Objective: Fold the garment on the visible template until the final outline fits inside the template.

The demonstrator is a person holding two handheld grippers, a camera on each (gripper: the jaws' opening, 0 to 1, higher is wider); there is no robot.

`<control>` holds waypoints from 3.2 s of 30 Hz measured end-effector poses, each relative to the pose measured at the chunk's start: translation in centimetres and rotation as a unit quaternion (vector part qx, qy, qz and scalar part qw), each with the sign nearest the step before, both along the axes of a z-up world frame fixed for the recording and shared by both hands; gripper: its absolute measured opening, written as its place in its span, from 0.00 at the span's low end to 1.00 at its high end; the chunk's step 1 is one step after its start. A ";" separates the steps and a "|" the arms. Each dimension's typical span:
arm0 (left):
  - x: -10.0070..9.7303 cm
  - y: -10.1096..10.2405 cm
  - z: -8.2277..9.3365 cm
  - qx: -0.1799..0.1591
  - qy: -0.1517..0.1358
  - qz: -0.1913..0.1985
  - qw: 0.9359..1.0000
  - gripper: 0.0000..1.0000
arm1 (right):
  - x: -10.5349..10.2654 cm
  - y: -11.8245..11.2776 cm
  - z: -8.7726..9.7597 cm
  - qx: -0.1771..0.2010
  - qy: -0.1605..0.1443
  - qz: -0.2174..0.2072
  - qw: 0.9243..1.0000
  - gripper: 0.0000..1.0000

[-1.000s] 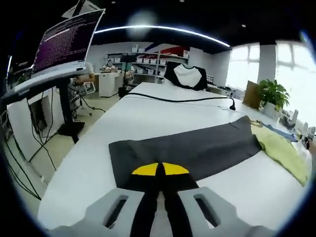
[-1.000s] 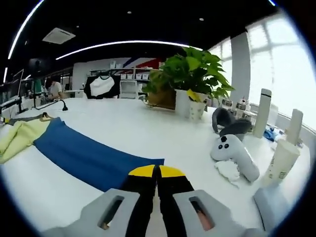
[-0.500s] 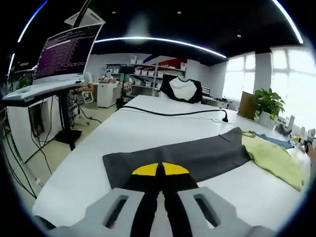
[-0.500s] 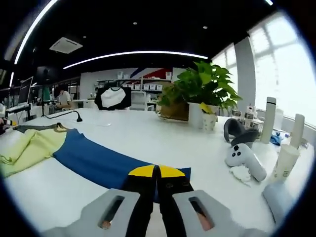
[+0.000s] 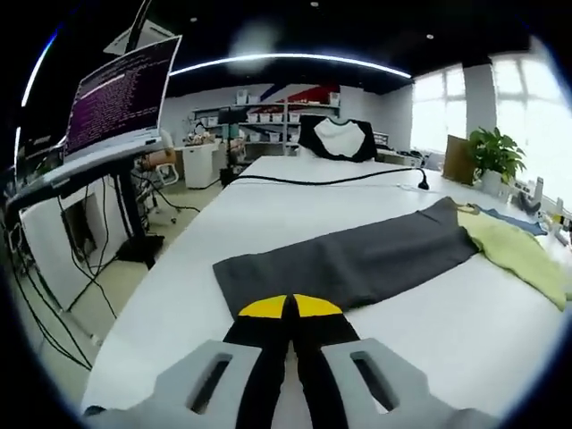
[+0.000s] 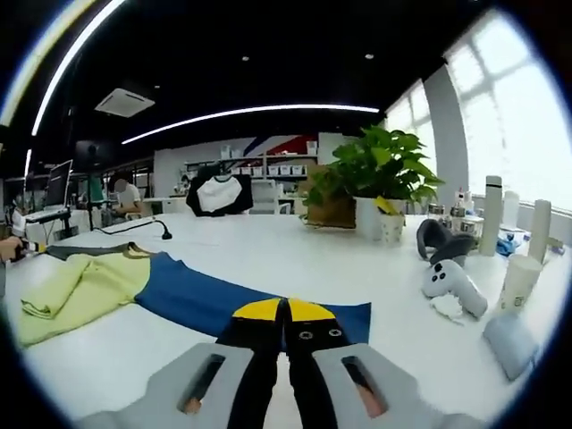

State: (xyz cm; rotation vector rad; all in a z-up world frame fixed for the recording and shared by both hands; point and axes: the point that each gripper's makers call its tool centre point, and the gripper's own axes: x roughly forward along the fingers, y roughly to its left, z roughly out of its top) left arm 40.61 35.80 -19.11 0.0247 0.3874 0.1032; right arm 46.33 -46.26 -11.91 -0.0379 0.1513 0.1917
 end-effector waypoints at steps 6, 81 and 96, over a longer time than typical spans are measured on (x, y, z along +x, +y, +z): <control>0.2 0.6 0.0 0.014 0.008 0.005 1.000 0.01 | -0.7 -0.1 -0.6 -0.010 0.006 -0.003 1.000 0.00; -11.5 -30.2 9.6 -0.056 -0.182 -0.300 0.935 0.70 | -13.2 16.3 1.8 -0.071 -0.018 0.111 0.991 0.71; -13.2 -34.7 7.8 0.022 -0.150 -0.348 0.925 0.99 | -15.5 18.4 2.6 -0.101 -0.042 0.118 0.987 1.00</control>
